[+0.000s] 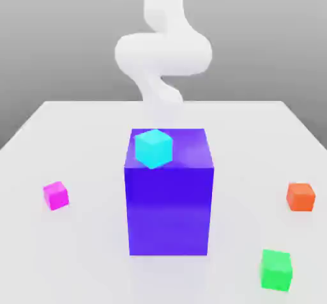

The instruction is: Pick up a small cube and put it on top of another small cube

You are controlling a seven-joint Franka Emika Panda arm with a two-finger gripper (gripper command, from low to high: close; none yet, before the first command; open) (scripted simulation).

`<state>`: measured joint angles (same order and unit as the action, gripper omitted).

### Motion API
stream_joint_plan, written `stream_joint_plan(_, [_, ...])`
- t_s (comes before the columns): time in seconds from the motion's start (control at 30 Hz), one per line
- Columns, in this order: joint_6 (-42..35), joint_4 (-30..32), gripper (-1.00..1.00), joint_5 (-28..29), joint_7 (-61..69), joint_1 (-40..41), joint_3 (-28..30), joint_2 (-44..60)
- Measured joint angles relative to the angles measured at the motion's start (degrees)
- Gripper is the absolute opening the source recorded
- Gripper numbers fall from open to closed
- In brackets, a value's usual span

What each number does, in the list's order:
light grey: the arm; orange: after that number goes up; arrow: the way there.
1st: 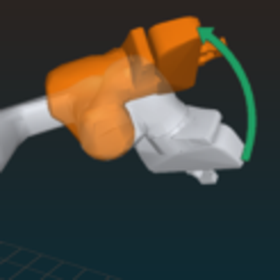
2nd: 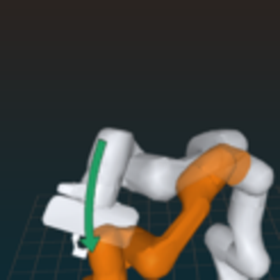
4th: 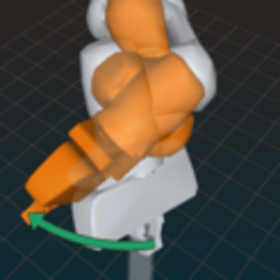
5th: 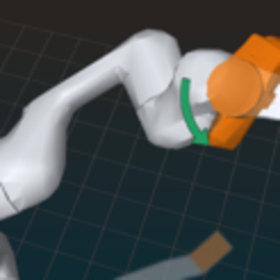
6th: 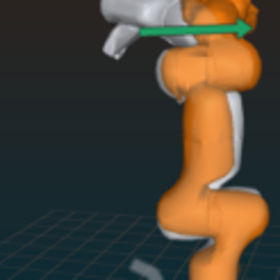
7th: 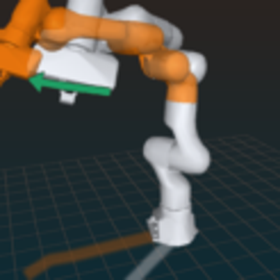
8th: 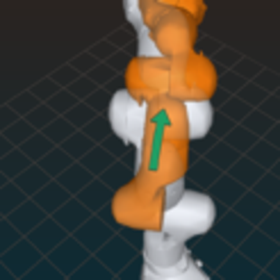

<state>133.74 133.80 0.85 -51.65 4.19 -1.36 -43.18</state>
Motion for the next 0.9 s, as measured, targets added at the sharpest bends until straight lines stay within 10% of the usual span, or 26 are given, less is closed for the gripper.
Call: stream_joint_plan(0.9, [21.0,21.7,0.00,8.3,-62.0,39.2,-3.6,29.5])
